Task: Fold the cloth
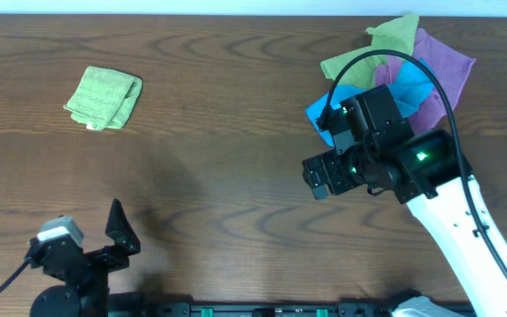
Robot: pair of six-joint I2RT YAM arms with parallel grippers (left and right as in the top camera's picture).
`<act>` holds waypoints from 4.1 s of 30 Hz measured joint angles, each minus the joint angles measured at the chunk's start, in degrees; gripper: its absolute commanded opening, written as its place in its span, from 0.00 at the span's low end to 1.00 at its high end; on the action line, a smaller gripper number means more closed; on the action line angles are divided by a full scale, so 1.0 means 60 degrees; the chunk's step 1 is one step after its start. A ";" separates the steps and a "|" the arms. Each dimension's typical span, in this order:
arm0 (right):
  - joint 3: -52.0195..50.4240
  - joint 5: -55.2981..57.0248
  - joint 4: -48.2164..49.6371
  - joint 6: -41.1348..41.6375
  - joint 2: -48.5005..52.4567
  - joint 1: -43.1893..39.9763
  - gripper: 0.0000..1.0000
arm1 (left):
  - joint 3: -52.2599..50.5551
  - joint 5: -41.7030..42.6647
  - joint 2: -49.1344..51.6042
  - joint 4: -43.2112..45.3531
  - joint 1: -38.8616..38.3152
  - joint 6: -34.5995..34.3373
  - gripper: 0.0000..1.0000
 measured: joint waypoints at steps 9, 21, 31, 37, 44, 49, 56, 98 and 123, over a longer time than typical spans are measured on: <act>0.0000 0.0004 0.0000 0.0000 0.0000 0.0000 0.99 | -0.1330 0.0168 -0.0233 0.0200 0.0000 0.2827 0.95; -0.0004 0.0004 -0.0004 0.0000 0.0000 0.0000 0.99 | -0.3348 0.0200 -0.0240 0.0375 0.0000 0.3657 0.95; -0.0004 0.0004 0.0000 0.0000 0.0000 0.0000 0.99 | -0.4156 0.0200 -0.0248 0.0448 0.0000 0.3504 0.95; 0.0000 0.0004 0.0000 0.0000 0.0000 0.0000 0.99 | -0.4171 0.0200 -0.0259 0.0481 0.0000 0.3370 0.95; -0.0004 0.0004 -0.0004 0.0000 0.0000 0.0000 0.99 | -0.4171 0.0197 -0.0259 0.0481 0.0000 0.3366 0.95; -0.0004 0.0004 0.0000 0.0000 0.0000 0.0000 0.99 | -0.4171 0.0200 -0.0259 0.0481 0.0000 0.3366 0.95; -0.0004 0.0004 0.0000 0.0000 0.0000 0.0000 0.99 | -0.4171 0.0197 -0.0259 0.0481 0.0000 0.3366 0.95; -1.0459 0.0783 0.6149 -0.0554 -1.1369 -0.4087 0.99 | -0.4171 0.0197 -0.0266 0.0481 0.0000 0.3366 0.95; -1.1726 0.0783 0.6131 -0.0554 -1.2652 -0.4135 0.99 | -0.4171 0.0197 -0.0266 0.0481 0.0000 0.3362 0.95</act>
